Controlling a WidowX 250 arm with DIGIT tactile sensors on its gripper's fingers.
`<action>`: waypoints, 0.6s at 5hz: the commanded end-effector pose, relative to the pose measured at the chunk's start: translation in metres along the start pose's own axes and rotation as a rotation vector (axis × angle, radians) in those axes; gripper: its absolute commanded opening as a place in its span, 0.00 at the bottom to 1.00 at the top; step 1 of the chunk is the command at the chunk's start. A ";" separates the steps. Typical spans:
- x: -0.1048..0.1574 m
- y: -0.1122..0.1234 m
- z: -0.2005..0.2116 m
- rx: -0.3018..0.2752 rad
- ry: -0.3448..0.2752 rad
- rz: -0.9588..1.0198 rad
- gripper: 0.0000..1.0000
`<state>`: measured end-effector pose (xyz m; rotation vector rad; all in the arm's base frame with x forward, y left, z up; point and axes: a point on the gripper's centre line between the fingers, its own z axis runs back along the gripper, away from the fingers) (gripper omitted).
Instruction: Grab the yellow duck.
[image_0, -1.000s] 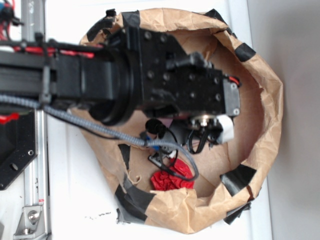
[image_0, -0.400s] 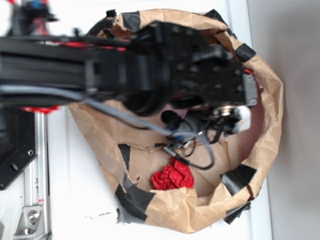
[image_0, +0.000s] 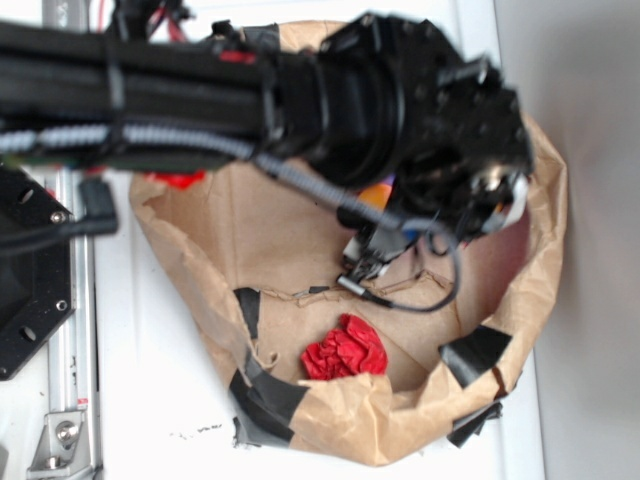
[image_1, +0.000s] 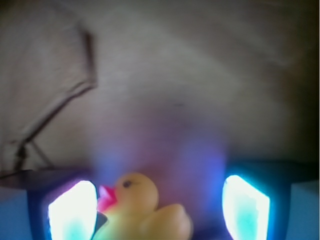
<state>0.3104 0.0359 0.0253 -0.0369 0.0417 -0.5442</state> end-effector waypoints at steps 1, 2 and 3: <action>0.000 0.013 0.024 0.061 -0.042 0.055 1.00; -0.004 0.008 0.027 0.064 -0.045 0.058 1.00; -0.013 -0.001 0.033 0.079 -0.064 0.039 1.00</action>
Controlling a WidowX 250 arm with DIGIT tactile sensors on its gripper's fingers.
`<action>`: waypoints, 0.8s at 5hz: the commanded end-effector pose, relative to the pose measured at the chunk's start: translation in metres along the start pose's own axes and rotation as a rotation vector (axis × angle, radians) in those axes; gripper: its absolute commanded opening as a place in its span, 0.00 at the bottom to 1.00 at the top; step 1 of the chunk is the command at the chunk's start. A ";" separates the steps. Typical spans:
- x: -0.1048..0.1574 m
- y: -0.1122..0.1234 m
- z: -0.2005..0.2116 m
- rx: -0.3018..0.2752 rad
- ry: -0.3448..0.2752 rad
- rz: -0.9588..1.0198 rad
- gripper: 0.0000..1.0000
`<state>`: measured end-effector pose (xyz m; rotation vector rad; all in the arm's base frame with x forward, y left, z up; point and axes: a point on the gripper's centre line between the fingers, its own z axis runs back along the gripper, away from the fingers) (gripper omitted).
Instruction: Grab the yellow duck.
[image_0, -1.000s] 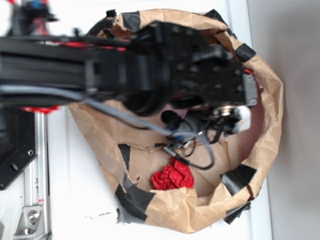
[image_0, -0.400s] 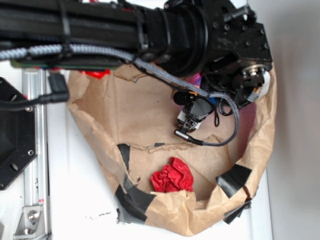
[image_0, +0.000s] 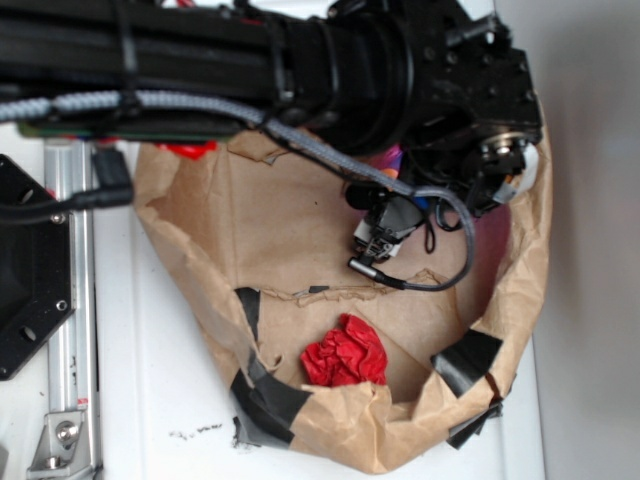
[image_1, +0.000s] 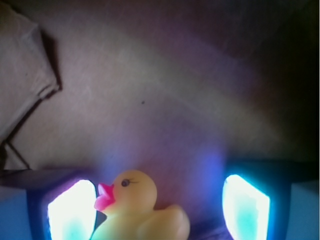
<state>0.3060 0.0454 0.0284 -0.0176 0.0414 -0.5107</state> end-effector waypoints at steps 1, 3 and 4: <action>-0.011 -0.013 0.026 0.048 -0.060 -0.003 1.00; -0.009 -0.023 0.010 0.045 -0.026 -0.035 1.00; -0.003 -0.027 0.008 0.047 -0.040 -0.057 1.00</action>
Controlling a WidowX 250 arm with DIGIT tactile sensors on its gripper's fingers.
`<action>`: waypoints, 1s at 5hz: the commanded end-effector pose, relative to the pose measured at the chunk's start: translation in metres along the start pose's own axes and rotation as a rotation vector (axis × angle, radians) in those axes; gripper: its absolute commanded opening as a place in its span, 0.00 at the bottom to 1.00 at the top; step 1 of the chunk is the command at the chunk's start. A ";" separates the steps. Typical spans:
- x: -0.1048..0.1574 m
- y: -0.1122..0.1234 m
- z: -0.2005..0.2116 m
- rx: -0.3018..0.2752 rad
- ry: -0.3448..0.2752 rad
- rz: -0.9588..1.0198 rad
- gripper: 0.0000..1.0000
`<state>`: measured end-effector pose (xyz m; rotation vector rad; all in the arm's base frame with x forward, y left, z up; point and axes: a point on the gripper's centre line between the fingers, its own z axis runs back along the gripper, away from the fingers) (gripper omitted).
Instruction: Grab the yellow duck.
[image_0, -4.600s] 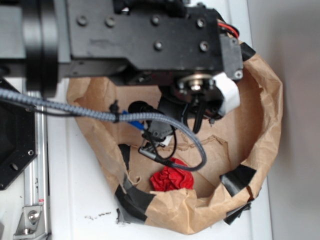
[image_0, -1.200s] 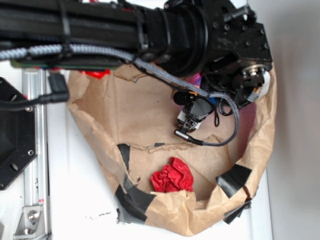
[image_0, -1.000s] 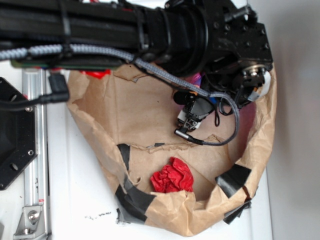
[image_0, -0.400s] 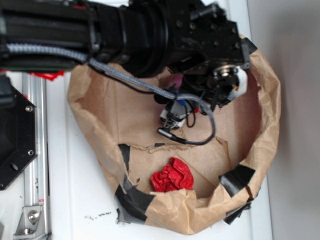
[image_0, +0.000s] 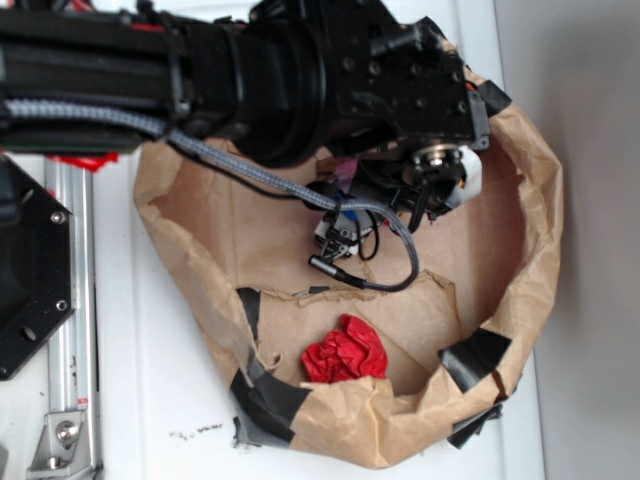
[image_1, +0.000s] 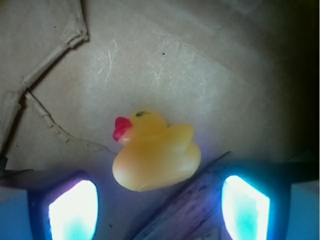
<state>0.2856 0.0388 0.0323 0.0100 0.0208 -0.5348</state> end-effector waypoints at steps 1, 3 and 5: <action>0.020 -0.014 0.005 0.014 -0.050 -0.056 1.00; 0.028 -0.008 -0.001 0.023 -0.035 -0.065 1.00; 0.023 -0.006 -0.009 0.023 -0.020 -0.042 0.00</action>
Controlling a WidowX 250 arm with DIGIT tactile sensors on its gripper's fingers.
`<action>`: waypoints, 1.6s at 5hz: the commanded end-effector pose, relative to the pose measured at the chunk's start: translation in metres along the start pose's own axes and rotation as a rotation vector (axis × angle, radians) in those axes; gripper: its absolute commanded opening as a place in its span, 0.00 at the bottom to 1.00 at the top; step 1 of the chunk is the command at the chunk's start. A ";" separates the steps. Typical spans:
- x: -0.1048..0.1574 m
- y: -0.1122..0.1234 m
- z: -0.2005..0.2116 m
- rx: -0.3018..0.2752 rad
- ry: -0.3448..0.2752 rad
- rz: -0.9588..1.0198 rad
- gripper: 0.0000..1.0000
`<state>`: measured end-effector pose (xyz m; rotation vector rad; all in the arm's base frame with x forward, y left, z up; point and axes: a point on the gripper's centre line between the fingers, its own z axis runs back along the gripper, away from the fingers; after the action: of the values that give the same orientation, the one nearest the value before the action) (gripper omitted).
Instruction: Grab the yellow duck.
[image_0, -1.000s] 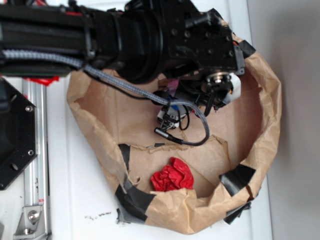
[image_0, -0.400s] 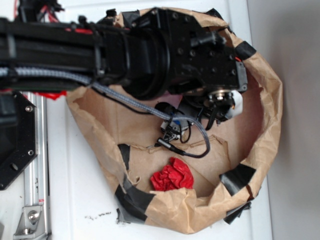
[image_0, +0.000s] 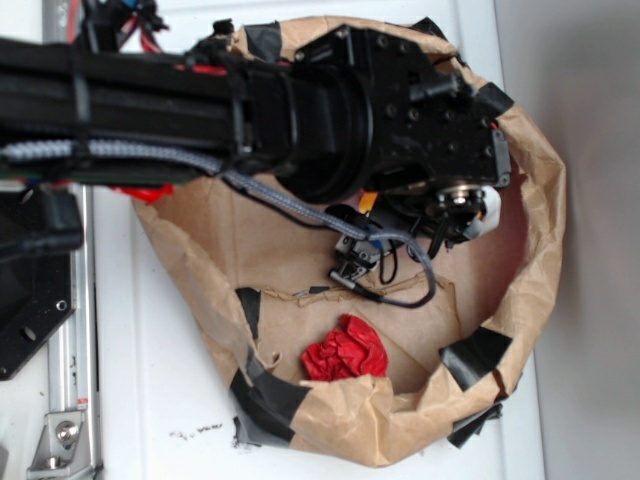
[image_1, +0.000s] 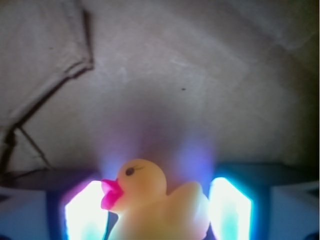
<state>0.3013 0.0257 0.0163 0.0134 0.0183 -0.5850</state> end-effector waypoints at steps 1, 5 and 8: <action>0.002 -0.001 0.009 0.023 -0.019 0.013 0.00; -0.002 -0.013 0.125 0.086 -0.125 0.313 0.00; -0.016 -0.018 0.156 0.078 -0.017 0.577 0.00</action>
<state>0.2749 0.0241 0.1532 0.0814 0.0369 -0.0145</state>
